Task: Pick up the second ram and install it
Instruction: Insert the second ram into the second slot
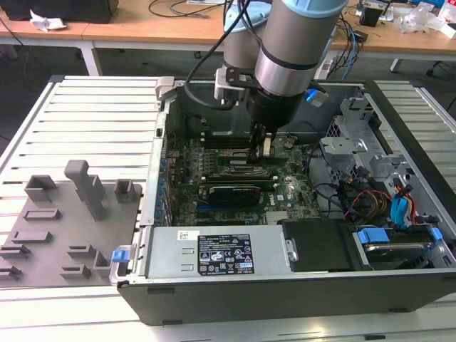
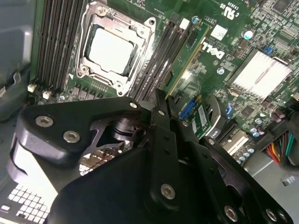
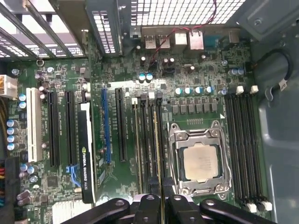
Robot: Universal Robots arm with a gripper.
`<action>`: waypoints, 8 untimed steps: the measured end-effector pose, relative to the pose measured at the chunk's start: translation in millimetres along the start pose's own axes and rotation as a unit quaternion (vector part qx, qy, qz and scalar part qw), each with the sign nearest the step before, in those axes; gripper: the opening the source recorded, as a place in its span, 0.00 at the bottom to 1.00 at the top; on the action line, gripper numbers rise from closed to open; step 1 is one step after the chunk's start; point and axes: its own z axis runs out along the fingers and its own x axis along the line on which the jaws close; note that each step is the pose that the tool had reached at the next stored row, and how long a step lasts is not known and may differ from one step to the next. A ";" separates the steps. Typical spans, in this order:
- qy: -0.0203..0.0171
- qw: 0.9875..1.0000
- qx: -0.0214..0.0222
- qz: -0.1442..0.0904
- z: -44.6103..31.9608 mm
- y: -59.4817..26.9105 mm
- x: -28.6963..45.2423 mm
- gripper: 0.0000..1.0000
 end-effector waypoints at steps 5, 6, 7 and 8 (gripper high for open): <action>0.000 1.000 0.000 0.000 2.1 -0.1 0.2 0.14; 0.000 1.000 0.000 0.000 2.5 -0.1 0.2 0.14; 0.000 1.000 0.000 0.000 3.3 -0.2 0.2 0.14; 0.000 1.000 0.000 0.000 4.0 0.0 0.3 0.14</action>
